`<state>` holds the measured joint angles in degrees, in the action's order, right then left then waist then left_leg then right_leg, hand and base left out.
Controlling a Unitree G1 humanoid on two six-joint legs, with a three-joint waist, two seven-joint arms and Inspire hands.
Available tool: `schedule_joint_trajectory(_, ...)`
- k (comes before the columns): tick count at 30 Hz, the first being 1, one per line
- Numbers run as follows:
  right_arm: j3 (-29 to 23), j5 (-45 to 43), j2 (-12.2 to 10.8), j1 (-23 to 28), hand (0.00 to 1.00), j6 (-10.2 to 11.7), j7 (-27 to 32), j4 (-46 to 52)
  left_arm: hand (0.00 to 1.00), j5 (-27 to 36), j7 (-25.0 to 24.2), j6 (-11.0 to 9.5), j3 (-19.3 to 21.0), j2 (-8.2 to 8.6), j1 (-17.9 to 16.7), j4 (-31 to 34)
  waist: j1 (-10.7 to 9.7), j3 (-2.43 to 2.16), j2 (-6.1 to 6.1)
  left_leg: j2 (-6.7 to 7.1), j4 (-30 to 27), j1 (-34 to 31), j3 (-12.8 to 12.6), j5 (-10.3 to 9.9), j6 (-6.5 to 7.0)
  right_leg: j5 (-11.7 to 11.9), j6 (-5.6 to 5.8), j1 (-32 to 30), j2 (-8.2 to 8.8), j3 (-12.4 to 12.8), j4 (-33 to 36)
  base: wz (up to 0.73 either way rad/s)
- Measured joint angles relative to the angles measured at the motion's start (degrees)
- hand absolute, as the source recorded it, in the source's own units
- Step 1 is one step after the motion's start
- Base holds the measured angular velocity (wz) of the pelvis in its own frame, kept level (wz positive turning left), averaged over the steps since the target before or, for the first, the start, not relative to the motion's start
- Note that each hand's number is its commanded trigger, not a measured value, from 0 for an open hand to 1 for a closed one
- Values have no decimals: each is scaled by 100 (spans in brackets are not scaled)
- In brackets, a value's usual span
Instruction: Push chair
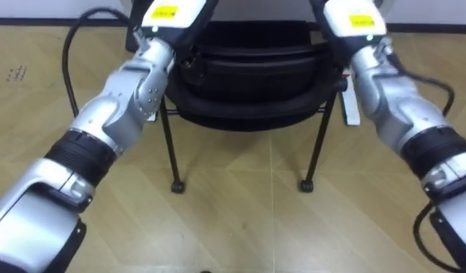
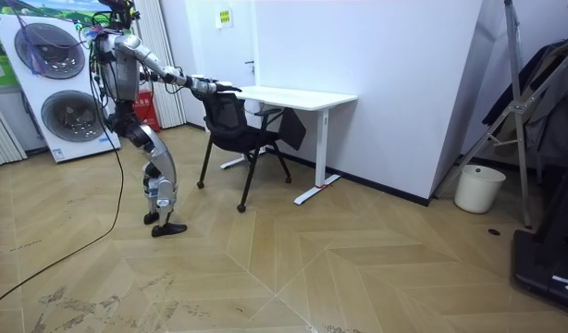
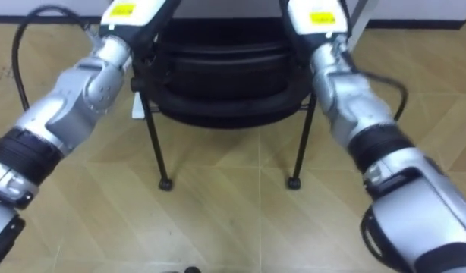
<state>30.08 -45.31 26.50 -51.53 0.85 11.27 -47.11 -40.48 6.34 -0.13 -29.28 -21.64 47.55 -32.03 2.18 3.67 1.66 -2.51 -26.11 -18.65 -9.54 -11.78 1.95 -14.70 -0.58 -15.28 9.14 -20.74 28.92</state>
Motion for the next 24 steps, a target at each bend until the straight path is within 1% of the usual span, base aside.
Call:
schedule_joint_trajectory(1,10,-52,217,-10,0,45,-157,175,0,-43,-91,-75,0,-44,32,66,-7,-2,6,25,145,118,96,50,-16,78,28,117,-59,26,-129,23)
schedule_joint_trajectory(2,15,-176,383,-9,0,58,-387,241,0,-43,-126,-75,0,-113,36,225,-3,-13,25,33,311,248,164,113,-30,139,59,216,-86,36,-207,23)
schedule_joint_trajectory(3,16,-202,448,-8,0,77,-487,295,0,-50,-168,-82,0,-180,48,349,-2,-13,25,40,377,300,193,126,-41,154,57,253,-99,44,-233,15)
schedule_joint_trajectory(4,30,-259,549,-8,0,169,-678,368,0,-83,-253,-135,0,-295,121,474,23,-13,25,45,483,406,240,156,-57,179,58,289,-111,56,-214,8)
schedule_joint_trajectory(5,28,-379,649,-7,0,243,-851,560,0,-149,-277,-136,13,-458,216,655,51,-14,25,73,556,477,574,200,-99,217,59,126,-94,61,52,0)
schedule_joint_trajectory(6,28,-431,742,-1,0,317,-957,769,0,-185,-276,-125,54,-571,306,821,89,-15,26,67,577,489,876,214,-125,186,71,-49,-113,147,174,-42)
schedule_joint_trajectory(7,28,-447,975,-40,0,504,-1103,1350,0,-255,-273,-130,174,-987,527,1302,183,-25,45,26,589,437,1315,251,-191,372,-110,-350,-322,480,-471,-55)
schedule_joint_trajectory(8,26,-226,1173,-236,0,645,-1043,1908,0,-242,-189,-172,387,-1372,912,1369,1,-26,46,24,590,419,1559,218,-284,913,-173,-592,-418,670,-1220,-18)
schedule_joint_trajectory(9,22,219,1225,-595,0,653,-763,1977,0,-49,-42,-139,524,-1433,1383,1042,-250,-42,92,117,633,615,1646,5,-435,1915,-182,-598,-177,604,-1380,26)
schedule_joint_trajectory(10,9,478,1188,-740,0,623,-586,1855,0,104,105,-113,629,-1302,1470,897,-301,-74,70,65,673,771,1549,-47,-456,1782,-156,-508,-174,599,-1171,7)
schedule_joint_trajectory(11,13,931,1158,-1071,0,547,-379,1547,0,390,379,-192,667,-1198,1584,722,-204,-110,22,-69,841,1095,1023,34,-471,1774,-148,-346,-225,507,-1007,-31)
schedule_joint_trajectory(12,-105,1163,1245,-1271,0,482,-331,1450,0,545,506,-376,670,-1262,1617,754,-201,-243,17,-111,994,1262,617,136,-427,1710,-96,-168,-266,511,-1130,-34)
schedule_joint_trajectory(13,-237,1227,1364,-1321,0,481,-328,1470,0,545,560,-440,671,-1301,1646,805,-206,-332,19,-119,1068,1301,520,136,-426,1638,-80,-117,-279,535,-1197,3)
schedule_joint_trajectory(14,-491,1314,1691,-1446,0,441,-308,1577,0,548,663,-496,745,-1392,1725,979,-157,-385,38,-94,1227,1426,495,134,-438,1541,-182,-57,-297,629,-1228,12)
schedule_joint_trajectory(15,-578,1337,1856,-1479,0,400,-269,1648,0,571,724,-497,816,-1428,1725,1084,-130,-392,35,-85,1281,1504,492,155,-454,1534,-186,-21,-302,645,-1233,7)
schedule_joint_trajectory(16,-694,1357,2113,-1499,0,353,-130,1753,0,649,844,-507,859,-1671,1741,1222,-114,-403,48,-82,1347,1642,488,173,-453,1524,-185,71,-332,664,-1253,0)
schedule_joint_trajectory(17,-755,1441,2348,-1497,0,321,-53,1888,0,809,885,-511,887,-2078,1751,1315,-158,-421,63,-83,1346,1713,476,173,-452,1520,-181,178,-370,669,-1307,0)
schedule_joint_trajectory(18,-822,1463,2468,-1497,0,326,-50,1966,0,890,901,-497,922,-2273,1754,1363,-192,-424,62,-83,1348,1727,474,173,-452,1515,-170,224,-373,665,-1339,9)
schedule_joint_trajectory(19,-964,1563,2760,-1499,0,283,-15,2167,0,973,946,-434,1070,-2604,1767,1467,-232,-455,60,-81,1401,1738,442,172,-448,1467,-68,277,-379,656,-1402,11)
schedule_joint_trajectory(20,-1200,1608,3008,-1498,0,262,68,2325,0,998,1009,-378,1257,-2904,1768,1572,-239,-484,54,-85,1456,1772,425,176,-438,1508,-45,343,-417,663,-1514,11)
schedule_joint_trajectory(21,-1341,1601,3129,-1497,0,260,128,2393,0,991,1056,-371,1355,-3053,1767,1619,-243,-486,52,-86,1474,1792,426,182,-429,1523,-43,381,-432,673,-1553,7)
schedule_joint_trajectory(22,-1595,1616,3385,-1484,0,234,260,2517,0,993,1111,-360,1570,-3349,1745,1716,-236,-496,41,-89,1483,1827,424,179,-422,1533,-28,447,-440,661,-1602,11)
schedule_joint_trajectory(23,-1839,1710,3662,-1485,0,208,401,2620,0,1046,1159,-358,1783,-3682,1748,1777,-246,-517,26,-97,1483,1837,424,173,-414,1542,-13,488,-456,663,-1652,11)
schedule_joint_trajectory(24,-1969,1774,3788,-1484,0,211,470,2650,0,1112,1198,-353,1883,-3849,1749,1796,-251,-528,18,-98,1483,1840,424,171,-411,1538,-7,499,-456,662,-1656,10)
